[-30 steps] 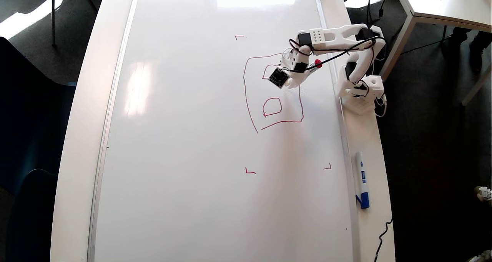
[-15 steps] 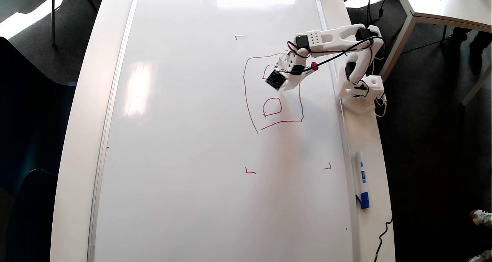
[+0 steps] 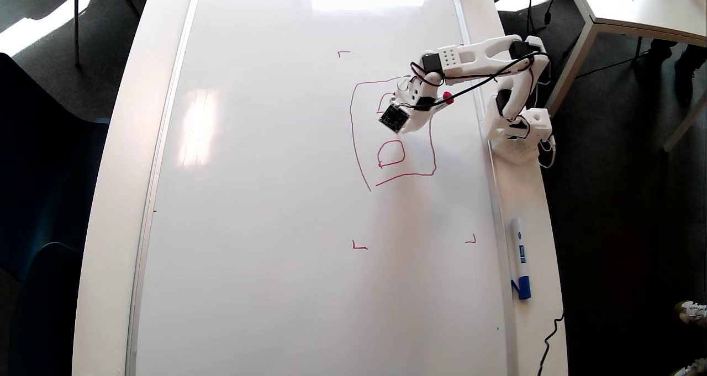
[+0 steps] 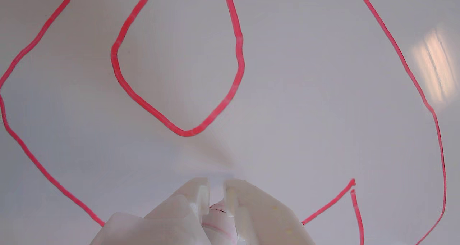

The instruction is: Draw on a whiteboard a robot head using a pen attached to the gripper

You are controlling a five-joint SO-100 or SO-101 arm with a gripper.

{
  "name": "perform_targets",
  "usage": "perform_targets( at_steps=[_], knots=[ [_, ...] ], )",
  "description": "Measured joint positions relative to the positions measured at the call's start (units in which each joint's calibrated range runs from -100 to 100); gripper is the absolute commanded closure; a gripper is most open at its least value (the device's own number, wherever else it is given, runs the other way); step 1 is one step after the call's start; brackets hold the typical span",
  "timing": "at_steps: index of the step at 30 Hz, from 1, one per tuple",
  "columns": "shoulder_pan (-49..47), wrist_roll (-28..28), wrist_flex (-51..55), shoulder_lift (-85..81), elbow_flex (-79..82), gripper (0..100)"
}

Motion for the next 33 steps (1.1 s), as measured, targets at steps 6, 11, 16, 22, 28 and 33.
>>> perform_targets(
  at_steps=[6, 11, 16, 22, 28, 33],
  knots=[
    [0.4, -1.0, 0.0, 1.9, -0.1, 99],
    [0.2, -1.0, 0.0, 2.8, -0.3, 99],
    [-0.5, -1.1, 0.0, 2.9, -0.3, 99],
    [-1.7, -2.3, -0.3, 2.9, -0.4, 99],
    [-2.0, -2.3, 0.1, 2.8, 0.5, 99],
    [-2.0, -2.3, 0.1, 2.1, 3.5, 99]
  ],
)
